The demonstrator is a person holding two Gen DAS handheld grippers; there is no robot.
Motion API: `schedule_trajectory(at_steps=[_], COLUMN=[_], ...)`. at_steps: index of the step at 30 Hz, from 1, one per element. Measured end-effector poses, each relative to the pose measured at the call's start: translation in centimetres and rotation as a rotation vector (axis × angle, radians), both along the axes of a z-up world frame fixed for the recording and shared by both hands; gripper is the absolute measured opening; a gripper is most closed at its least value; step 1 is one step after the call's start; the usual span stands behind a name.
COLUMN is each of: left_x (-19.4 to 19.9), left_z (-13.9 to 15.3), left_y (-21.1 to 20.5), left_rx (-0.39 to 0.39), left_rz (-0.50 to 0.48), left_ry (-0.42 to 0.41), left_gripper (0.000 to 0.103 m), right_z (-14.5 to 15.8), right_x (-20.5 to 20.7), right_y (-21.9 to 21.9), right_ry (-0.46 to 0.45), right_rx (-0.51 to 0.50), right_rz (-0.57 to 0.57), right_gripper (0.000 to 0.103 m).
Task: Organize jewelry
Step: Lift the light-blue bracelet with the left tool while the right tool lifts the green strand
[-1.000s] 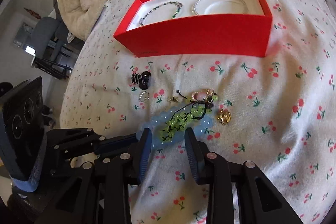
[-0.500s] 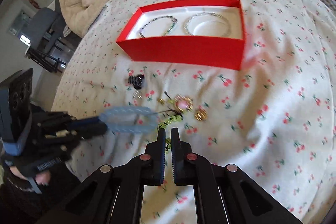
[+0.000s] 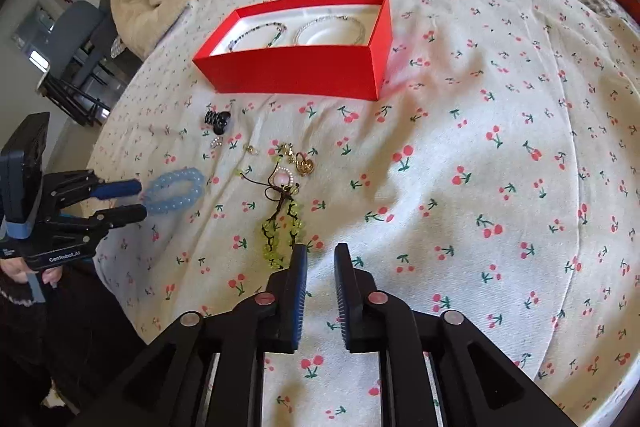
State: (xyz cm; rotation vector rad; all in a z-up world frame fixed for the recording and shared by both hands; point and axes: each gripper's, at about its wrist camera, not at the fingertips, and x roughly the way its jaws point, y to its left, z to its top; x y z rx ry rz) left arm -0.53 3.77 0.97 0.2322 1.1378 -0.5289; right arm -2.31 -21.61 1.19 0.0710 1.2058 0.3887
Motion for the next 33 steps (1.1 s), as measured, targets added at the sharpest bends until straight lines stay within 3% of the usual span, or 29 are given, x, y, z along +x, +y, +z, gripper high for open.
schedule_trajectory(at_steps=[1,2,3,7,10,13,14,16,18,19,25,33], left_x=[0.4,0.7,0.9,1.8,1.9,1.5,1.3,0.9,0.7,0.7,0.5,0.4], left_z=[0.1,0.3,0.4,-1.0,-2.5,-3.6,-3.6,-3.6,-3.6,-3.5,-2.5,1.2], left_y=[0.0,0.3,0.3,-0.1,-0.9,-1.7,-1.9,-2.2,-2.2,-2.0,-1.1,-1.1], left_rx=[-0.002,-0.017,-0.029,-0.010,0.035,0.081,0.096,0.103,0.101,0.097,0.016,-0.080], left_rz=[0.005,0.012,0.014,-0.010,-0.033,-0.025,-0.026,-0.021,-0.003,0.015,0.071,0.085], left_ry=[-0.007,-0.013,-0.012,0.019,0.053,0.029,0.014,0.006,0.011,0.013,0.034,-0.027], left_gripper=[0.048,0.048,0.048,0.048,0.048,0.048,0.048,0.038,0.020,0.014,0.013,0.013], right_z=[0.0,0.1,0.2,0.4,-0.5,-2.2,-3.1,-4.0,-3.9,-3.9,-2.8,1.6], right_x=[0.1,0.1,0.1,0.7,1.2,1.5,1.4,0.8,0.6,0.6,-0.1,-0.6], right_y=[0.0,0.1,0.2,1.7,3.1,4.4,4.6,4.9,4.7,4.2,3.5,3.3], right_ry=[-0.001,-0.007,-0.022,-0.059,-0.067,-0.045,-0.025,-0.041,-0.039,-0.021,-0.030,-0.116], right_rx=[0.004,0.008,0.014,0.007,-0.036,-0.097,-0.104,-0.131,-0.131,-0.108,-0.062,0.008], right_rz=[-0.001,-0.010,-0.016,0.016,0.033,0.068,0.081,0.103,0.112,0.095,0.069,0.047], right_gripper=[0.041,0.072,0.079,0.079,0.073,0.053,0.041,0.034,0.013,0.010,0.009,0.009])
